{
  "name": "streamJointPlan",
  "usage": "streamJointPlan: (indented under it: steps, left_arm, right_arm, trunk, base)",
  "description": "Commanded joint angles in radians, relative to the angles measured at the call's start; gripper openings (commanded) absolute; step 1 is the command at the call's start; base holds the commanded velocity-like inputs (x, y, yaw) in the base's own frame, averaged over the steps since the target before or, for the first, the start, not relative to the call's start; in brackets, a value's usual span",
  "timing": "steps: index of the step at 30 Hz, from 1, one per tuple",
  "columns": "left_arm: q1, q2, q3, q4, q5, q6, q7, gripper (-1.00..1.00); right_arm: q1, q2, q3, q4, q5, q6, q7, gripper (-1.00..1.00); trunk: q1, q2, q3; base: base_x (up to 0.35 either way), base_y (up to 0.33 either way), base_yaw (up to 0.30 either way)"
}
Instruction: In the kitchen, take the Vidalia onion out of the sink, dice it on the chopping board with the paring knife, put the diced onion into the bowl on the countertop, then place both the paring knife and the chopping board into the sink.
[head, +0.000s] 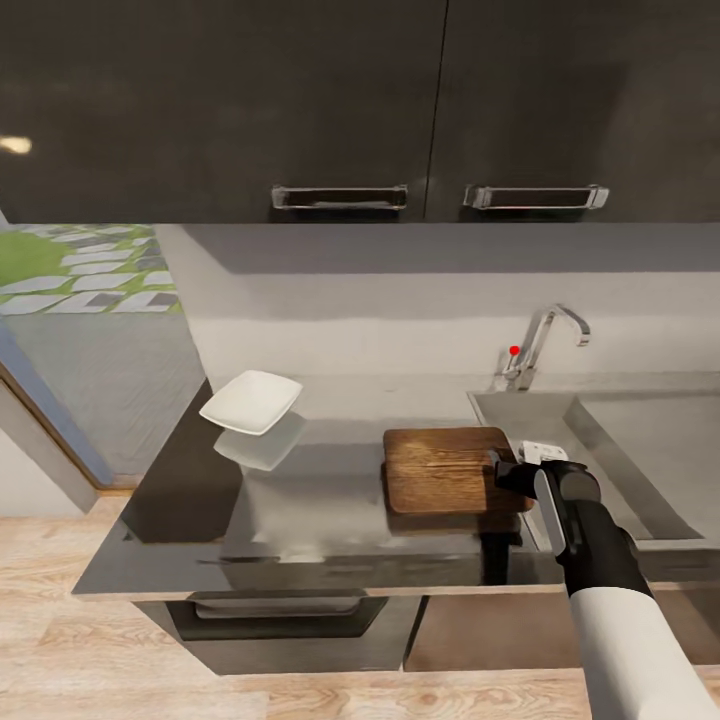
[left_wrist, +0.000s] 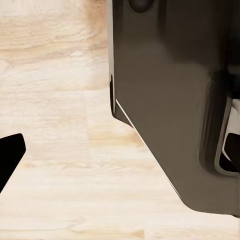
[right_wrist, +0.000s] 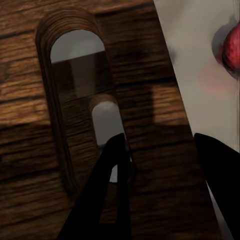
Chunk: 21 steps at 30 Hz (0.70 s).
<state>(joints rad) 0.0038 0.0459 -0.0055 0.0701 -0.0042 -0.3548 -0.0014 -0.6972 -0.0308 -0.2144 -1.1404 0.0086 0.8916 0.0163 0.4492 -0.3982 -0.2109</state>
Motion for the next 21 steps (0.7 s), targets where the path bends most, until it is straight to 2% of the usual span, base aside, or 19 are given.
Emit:
streamJointPlan:
  steps: [1, 17, 21]
  left_arm:
    - [-0.001, 0.0, -0.001, 0.002, 0.0, -0.006, 0.0, 1.0]
    - [-0.001, 0.0, -0.001, 0.002, 0.0, -0.006, 0.0, 1.0]
    - [-0.001, 0.0, -0.001, 0.002, 0.0, -0.006, 0.0, 1.0]
  right_arm:
    - [0.0, 0.0, 0.0, -0.001, -0.002, 0.004, 0.001, -1.0]
    - [-0.001, 0.007, 0.003, 0.017, -0.004, 0.004, 0.0, -1.0]
    - [0.0, 0.012, 0.003, 0.047, -0.005, 0.002, -0.027, -1.0]
  trunk:
    - [0.001, -0.002, -0.002]
    - [0.001, -0.002, -0.002]
    - [0.001, -0.002, -0.002]
  base:
    - [0.105, -0.036, 0.0]
    - [0.081, -0.004, 0.0]
    - [0.003, 0.0, 0.0]
